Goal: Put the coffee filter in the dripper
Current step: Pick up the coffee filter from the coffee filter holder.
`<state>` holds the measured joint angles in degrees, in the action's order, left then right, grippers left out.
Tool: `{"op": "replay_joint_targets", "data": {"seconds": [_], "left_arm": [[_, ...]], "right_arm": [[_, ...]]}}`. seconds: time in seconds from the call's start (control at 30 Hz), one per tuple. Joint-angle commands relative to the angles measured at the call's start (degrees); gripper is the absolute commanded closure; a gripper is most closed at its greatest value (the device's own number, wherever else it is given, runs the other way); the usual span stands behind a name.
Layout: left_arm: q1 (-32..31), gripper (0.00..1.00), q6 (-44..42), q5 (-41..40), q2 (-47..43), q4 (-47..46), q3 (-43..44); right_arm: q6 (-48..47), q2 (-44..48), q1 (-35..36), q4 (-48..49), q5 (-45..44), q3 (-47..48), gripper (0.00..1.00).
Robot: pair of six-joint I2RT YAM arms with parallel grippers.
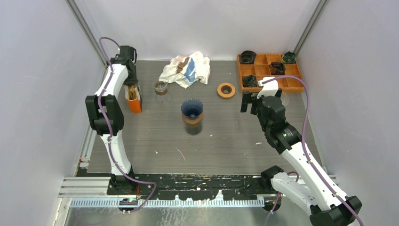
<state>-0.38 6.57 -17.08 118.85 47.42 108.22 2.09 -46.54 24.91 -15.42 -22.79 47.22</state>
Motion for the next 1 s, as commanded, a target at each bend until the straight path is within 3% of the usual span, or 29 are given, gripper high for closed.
{"op": "replay_joint_targets", "data": {"seconds": [0.0,0.23,0.97], "left_arm": [[-0.2,0.92,-0.8,-1.3,-0.7,-0.9,3.2],[-0.4,1.00,-0.9,-1.2,-3.4,-0.4,3.5],[-0.4,1.00,0.9,-0.9,-15.2,4.3,0.1]], "right_arm": [[0.5,0.1,0.1,3.1,0.1,0.2,0.00],[0.5,0.3,0.1,3.1,0.3,0.2,0.00],[0.9,1.5,0.1,2.7,2.3,1.0,0.00]]}}
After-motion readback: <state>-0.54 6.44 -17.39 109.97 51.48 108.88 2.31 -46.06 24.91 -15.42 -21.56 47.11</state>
